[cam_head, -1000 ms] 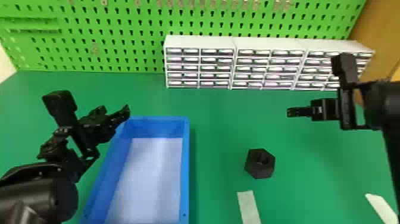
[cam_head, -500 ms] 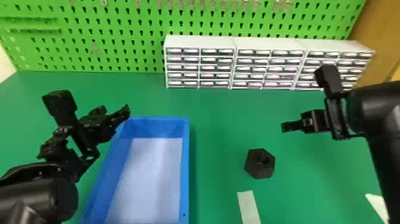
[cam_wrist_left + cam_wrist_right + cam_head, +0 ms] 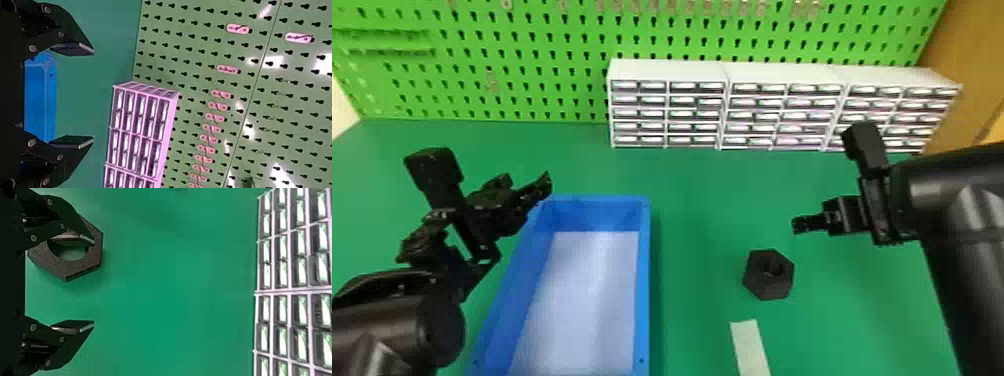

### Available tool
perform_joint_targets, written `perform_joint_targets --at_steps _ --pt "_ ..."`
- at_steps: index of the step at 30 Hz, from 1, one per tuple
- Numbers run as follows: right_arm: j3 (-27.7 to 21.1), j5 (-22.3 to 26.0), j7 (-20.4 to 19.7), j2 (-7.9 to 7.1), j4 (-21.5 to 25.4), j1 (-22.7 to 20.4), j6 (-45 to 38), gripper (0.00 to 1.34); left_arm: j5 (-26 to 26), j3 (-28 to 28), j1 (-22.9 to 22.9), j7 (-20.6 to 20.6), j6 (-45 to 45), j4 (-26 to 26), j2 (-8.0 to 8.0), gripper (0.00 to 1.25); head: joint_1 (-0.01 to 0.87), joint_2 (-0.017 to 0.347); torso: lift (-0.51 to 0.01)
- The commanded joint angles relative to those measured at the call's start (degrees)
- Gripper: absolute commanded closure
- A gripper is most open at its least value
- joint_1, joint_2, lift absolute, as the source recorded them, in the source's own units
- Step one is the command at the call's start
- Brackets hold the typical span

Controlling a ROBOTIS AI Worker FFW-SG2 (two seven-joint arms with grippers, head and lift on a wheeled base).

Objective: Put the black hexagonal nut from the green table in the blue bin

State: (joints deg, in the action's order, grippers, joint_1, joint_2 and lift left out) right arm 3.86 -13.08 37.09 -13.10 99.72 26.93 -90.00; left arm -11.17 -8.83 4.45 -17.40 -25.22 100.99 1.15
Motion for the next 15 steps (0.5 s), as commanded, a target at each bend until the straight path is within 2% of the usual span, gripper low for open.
perform_joint_targets --at_steps 1,5,15 --pt "0.4 -0.1 0.0 0.53 -1.2 0.3 0.4 0.52 0.0 0.1 0.1 0.0 0.0 0.0 0.00 0.45 0.691 0.009 -0.097" --pt "0.5 -0.7 0.0 1.49 -2.1 0.3 1.0 0.52 0.0 0.2 0.1 0.0 0.0 0.0 0.00 0.45 0.691 0.009 -0.097" --pt "1.1 -1.4 0.0 2.64 -4.4 0.0 2.4 0.52 -0.1 0.4 0.1 0.0 0.0 0.0 0.00 0.45 0.691 0.009 -0.097"
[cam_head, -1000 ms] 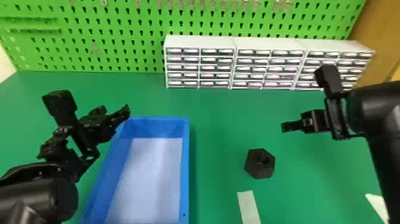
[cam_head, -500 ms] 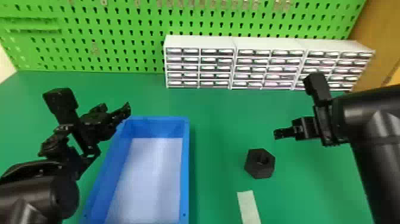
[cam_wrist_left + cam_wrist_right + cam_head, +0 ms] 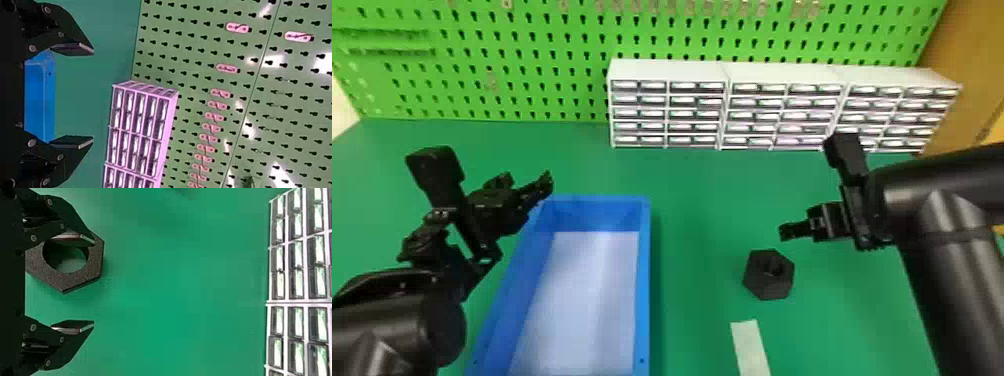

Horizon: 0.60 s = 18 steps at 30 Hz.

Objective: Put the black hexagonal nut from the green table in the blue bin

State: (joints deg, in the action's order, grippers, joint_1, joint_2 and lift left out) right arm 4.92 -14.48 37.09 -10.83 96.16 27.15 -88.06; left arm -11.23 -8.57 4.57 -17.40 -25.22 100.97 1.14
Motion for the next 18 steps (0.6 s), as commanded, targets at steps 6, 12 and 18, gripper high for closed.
perform_joint_targets --at_steps 6,12,18 --pt "0.2 -0.6 0.0 0.73 -1.9 -0.4 0.8 0.52 -0.1 0.1 -0.2 0.0 0.0 0.0 0.00 0.45 0.691 0.009 -0.097" --pt "0.3 -1.2 0.0 0.81 -2.4 -0.7 0.8 0.52 -0.1 0.2 -0.2 0.0 0.0 -0.1 0.00 0.45 0.691 0.009 -0.097" --pt "-0.2 -1.4 0.0 0.99 -3.4 -1.2 1.1 0.52 -0.1 0.2 -0.2 0.0 0.0 0.0 0.00 0.45 0.691 0.009 -0.097"
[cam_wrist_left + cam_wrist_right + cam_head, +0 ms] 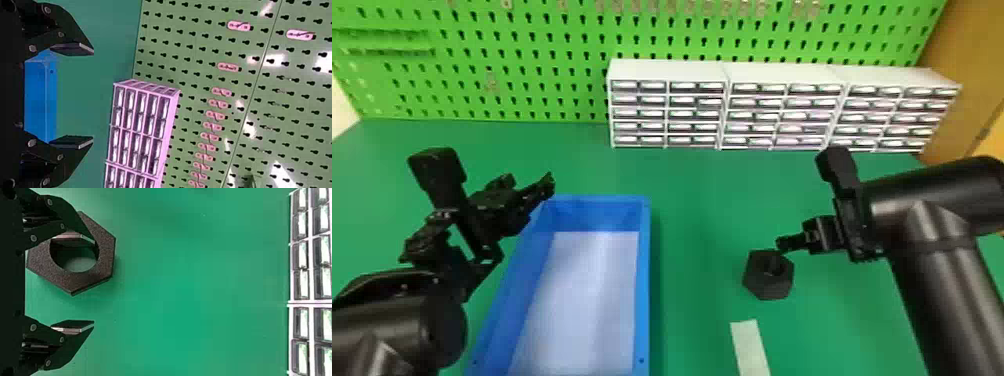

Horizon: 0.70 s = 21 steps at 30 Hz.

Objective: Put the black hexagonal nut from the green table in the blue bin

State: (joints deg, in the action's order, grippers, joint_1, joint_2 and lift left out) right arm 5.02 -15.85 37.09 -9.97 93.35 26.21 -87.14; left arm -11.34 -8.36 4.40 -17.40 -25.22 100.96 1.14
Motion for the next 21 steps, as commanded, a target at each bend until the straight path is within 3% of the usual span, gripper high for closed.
perform_joint_targets --at_steps 1,21 --pt "-0.3 -0.1 0.0 0.12 -0.7 -0.4 0.4 0.52 0.0 0.0 0.0 0.0 0.0 -0.1 0.00 0.45 0.691 0.009 -0.097" --pt "-0.8 -1.0 0.0 0.48 -1.9 -1.4 3.9 0.52 0.0 0.1 0.0 0.0 0.0 -0.1 0.00 0.45 0.691 0.009 -0.097"
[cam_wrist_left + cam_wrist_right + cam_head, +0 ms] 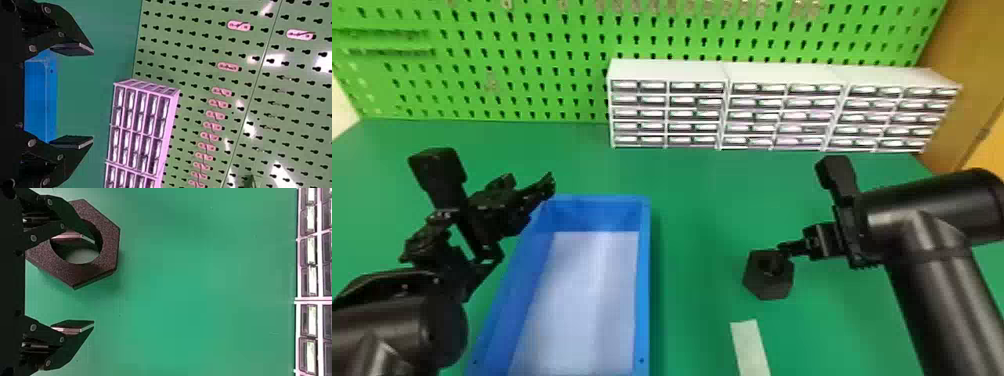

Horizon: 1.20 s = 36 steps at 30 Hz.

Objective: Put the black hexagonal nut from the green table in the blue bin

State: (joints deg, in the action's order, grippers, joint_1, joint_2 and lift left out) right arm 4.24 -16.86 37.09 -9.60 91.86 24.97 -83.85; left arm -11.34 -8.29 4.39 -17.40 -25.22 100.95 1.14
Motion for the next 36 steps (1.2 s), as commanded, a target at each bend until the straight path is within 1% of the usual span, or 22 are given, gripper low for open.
perform_joint_targets --at_steps 1,17,26,36 --pt "0.0 0.0 0.0 0.20 -0.5 -0.2 0.8 0.52 0.0 0.0 0.0 0.0 0.0 -0.1 0.00 0.45 0.691 0.009 -0.097" --pt "0.2 0.7 0.0 0.28 -1.3 -0.4 2.1 0.52 0.0 0.0 0.0 0.0 0.0 0.0 0.00 0.45 0.691 0.009 -0.097" --pt "0.2 1.6 0.0 0.64 -2.2 -0.4 3.3 0.52 0.0 0.0 0.1 0.0 0.0 0.0 0.00 0.45 0.691 0.009 -0.097" --pt "0.2 1.5 0.0 0.72 -2.6 -0.5 3.3 0.52 0.0 0.0 0.1 0.0 0.0 -0.1 0.00 0.45 0.691 0.009 -0.097"
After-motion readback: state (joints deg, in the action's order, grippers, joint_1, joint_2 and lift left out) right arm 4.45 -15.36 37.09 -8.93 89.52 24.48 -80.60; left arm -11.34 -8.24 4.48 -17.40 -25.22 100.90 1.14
